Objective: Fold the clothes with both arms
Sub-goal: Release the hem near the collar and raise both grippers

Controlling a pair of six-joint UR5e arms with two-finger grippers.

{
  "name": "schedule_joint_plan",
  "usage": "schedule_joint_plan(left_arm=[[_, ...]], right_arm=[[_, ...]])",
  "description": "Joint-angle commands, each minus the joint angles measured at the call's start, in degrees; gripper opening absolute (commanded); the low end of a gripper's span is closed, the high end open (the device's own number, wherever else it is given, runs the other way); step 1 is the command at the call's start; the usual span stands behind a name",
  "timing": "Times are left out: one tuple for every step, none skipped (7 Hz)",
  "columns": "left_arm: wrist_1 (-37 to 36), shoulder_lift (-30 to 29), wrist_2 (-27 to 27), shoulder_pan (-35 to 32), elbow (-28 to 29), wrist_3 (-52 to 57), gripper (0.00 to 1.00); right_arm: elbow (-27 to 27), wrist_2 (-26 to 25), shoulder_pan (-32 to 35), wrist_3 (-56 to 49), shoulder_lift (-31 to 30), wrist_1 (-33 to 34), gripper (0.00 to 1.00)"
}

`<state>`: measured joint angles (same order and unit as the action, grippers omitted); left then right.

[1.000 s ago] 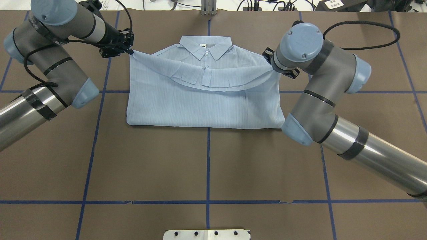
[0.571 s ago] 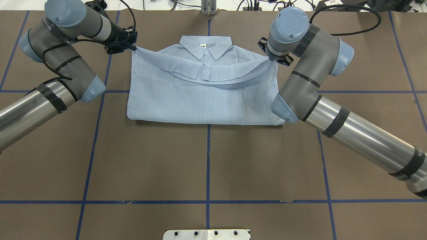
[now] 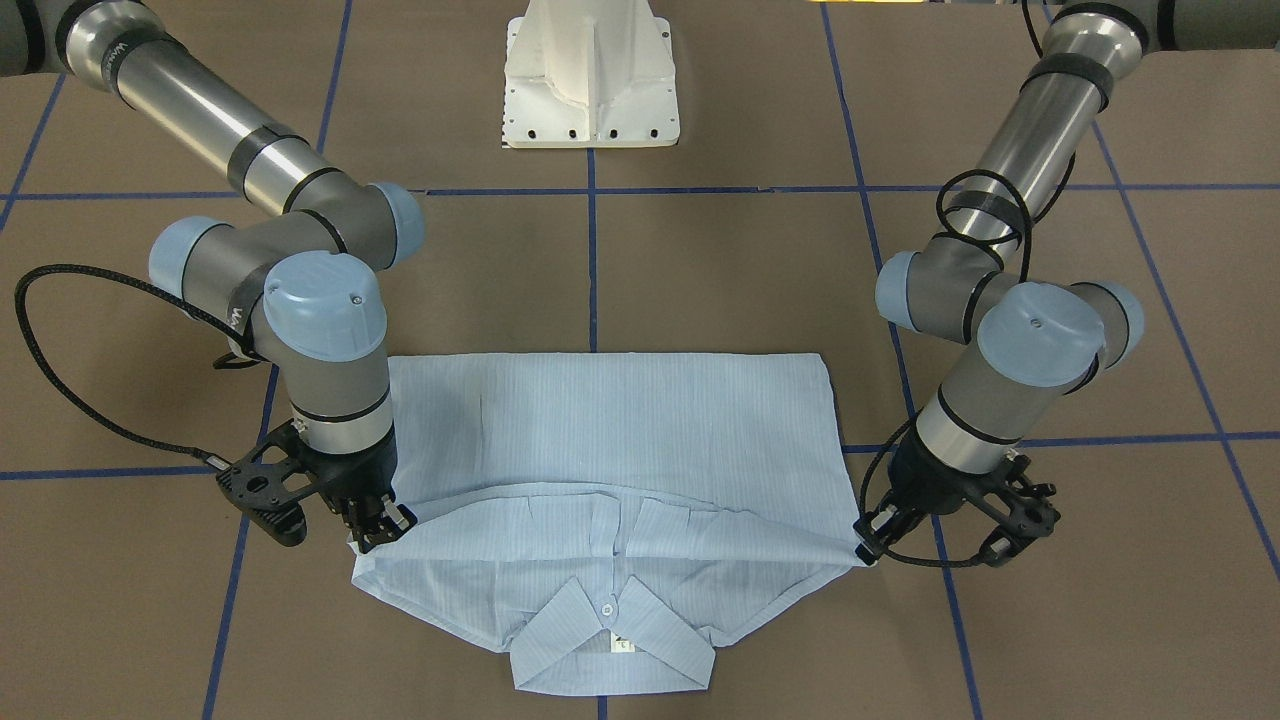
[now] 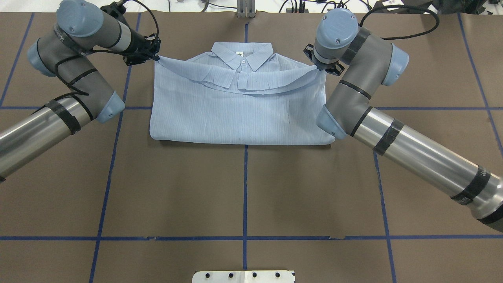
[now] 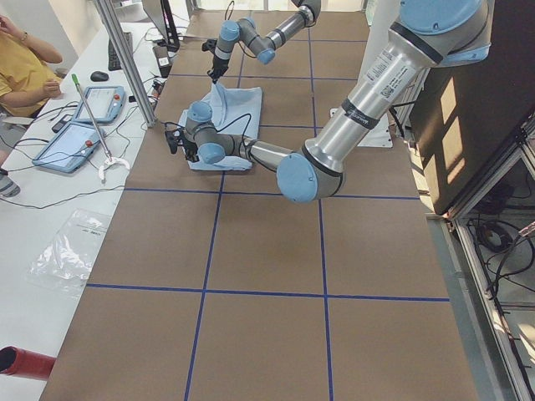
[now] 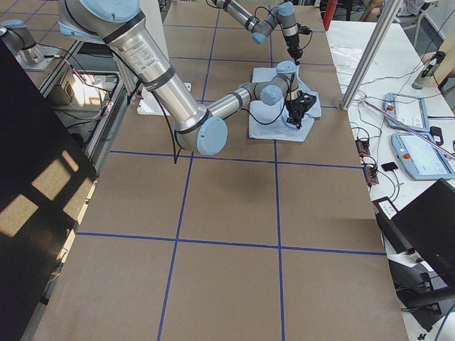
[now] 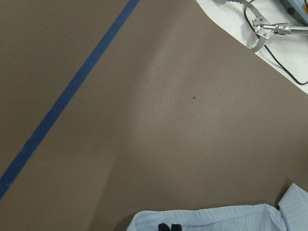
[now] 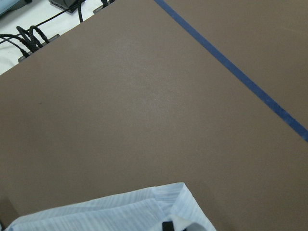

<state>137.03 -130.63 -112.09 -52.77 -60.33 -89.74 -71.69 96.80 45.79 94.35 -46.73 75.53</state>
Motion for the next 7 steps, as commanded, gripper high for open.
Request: schedule_joint_plan(left_arm=[[1.13, -0.16, 0.47, 0.21, 1.0, 0.0, 0.0], [1.13, -0.16, 0.47, 0.21, 1.0, 0.0, 0.0], [1.13, -0.16, 0.55, 0.21, 1.18, 0.0, 0.02], [1.39, -0.07, 0.55, 0.91, 1.35, 0.0, 0.1], [2.35, 0.02, 0.81, 1.0, 1.36, 0.0, 0.18], [2.45, 0.02, 0.82, 1.0, 1.27, 0.0, 0.22], [2.54, 0.11, 0.82, 0.83, 0.75, 0.0, 0.31]], right_arm=[[1.37, -0.04, -0.17, -0.4, -0.02, -0.56, 0.0], [2.16, -0.04, -0.17, -0.31, -0.2, -3.26, 0.04], [2.69, -0.04, -0.17, -0.31, -0.2, -3.81, 0.2], [2.69, -0.04, -0.26, -0.31, -0.46, -3.9, 0.36], [2.69, -0.04, -0.44, -0.31, -0.55, -3.9, 0.51], [2.61, -0.12, -0.61, -0.31, -0.64, -4.42, 0.58], [0.34, 0.14, -0.44, -0.05, -0.64, -4.52, 0.62]])
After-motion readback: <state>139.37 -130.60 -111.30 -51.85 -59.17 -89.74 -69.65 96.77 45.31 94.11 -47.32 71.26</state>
